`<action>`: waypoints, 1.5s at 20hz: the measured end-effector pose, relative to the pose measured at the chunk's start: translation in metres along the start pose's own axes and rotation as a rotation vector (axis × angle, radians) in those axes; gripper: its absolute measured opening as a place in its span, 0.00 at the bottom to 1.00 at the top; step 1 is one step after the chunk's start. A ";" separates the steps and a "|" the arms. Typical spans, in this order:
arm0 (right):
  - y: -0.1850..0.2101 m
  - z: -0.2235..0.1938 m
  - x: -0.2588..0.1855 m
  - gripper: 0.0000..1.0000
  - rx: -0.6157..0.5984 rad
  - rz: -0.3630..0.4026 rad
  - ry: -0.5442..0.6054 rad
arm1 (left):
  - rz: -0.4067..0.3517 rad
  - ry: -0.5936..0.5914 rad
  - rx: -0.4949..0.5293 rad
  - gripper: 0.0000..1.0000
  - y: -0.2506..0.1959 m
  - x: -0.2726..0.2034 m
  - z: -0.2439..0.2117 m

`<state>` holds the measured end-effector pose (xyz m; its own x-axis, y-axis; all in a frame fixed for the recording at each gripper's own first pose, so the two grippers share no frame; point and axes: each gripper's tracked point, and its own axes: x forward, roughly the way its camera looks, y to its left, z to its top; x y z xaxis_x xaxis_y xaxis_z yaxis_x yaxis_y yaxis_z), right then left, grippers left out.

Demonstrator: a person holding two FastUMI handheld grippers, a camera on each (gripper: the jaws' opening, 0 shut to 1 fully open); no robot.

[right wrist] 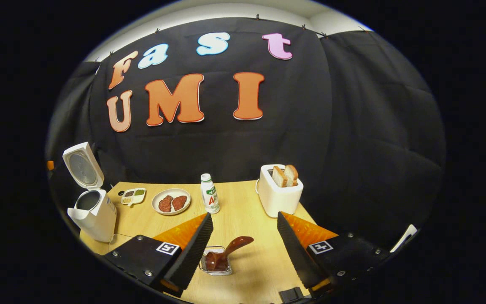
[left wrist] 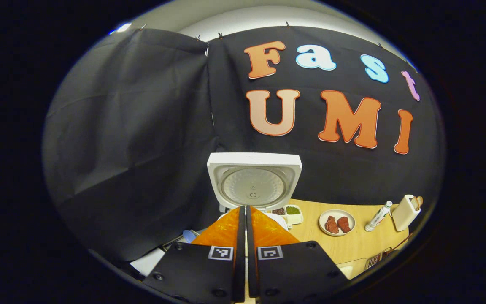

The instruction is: Close the left gripper, press the button to open the rice cooker; take a wooden spoon from the chopstick holder with the right hand, scoop a spoonful of rice and pour it into the rice cooker, then put the wooden spoon back into the chopstick holder.

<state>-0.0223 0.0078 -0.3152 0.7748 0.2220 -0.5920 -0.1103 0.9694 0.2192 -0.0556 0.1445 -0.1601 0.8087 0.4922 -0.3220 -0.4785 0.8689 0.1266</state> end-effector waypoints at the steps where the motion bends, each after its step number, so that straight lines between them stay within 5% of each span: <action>1: -0.002 -0.008 0.006 0.95 0.016 0.007 0.019 | 0.004 -0.020 0.006 0.09 -0.001 -0.005 0.004; 3: -0.006 -0.023 0.017 0.95 0.049 0.024 0.057 | 0.010 -0.047 0.014 0.15 -0.006 -0.018 0.010; 5: -0.003 -0.037 0.027 0.95 0.079 0.052 0.093 | 0.024 -0.066 0.021 0.37 -0.007 -0.027 0.014; 7: 0.001 -0.050 0.038 0.95 0.092 0.081 0.118 | 0.032 -0.073 0.023 0.43 -0.013 -0.037 0.016; 8: 0.004 -0.057 0.044 0.95 0.093 0.096 0.131 | 0.029 -0.076 0.025 0.57 -0.016 -0.042 0.015; 11: 0.008 -0.078 0.062 0.94 0.105 0.127 0.169 | 0.065 -0.098 0.057 0.70 -0.016 -0.056 0.020; 17: 0.017 -0.108 0.087 0.90 0.190 0.192 0.223 | 0.104 -0.108 0.112 0.69 -0.030 -0.079 0.022; 24: 0.037 -0.130 0.102 0.50 0.327 0.301 0.247 | 0.084 -0.102 0.140 0.69 -0.065 -0.089 0.022; 26: 0.042 -0.130 0.107 0.48 0.341 0.322 0.237 | 0.070 -0.107 0.151 0.69 -0.078 -0.090 0.023; 27: 0.045 -0.129 0.108 0.33 0.342 0.329 0.230 | 0.061 -0.104 0.157 0.69 -0.084 -0.091 0.023; 28: 0.048 -0.126 0.111 0.36 0.348 0.330 0.221 | 0.051 -0.103 0.163 0.69 -0.090 -0.091 0.022; 30: 0.051 -0.128 0.114 0.28 0.369 0.330 0.229 | 0.039 -0.102 0.177 0.70 -0.099 -0.090 0.025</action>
<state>-0.0191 0.0960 -0.4712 0.5757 0.5657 -0.5903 -0.0671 0.7522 0.6555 -0.0728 0.0157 -0.1203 0.8254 0.5207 -0.2181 -0.4498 0.8400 0.3034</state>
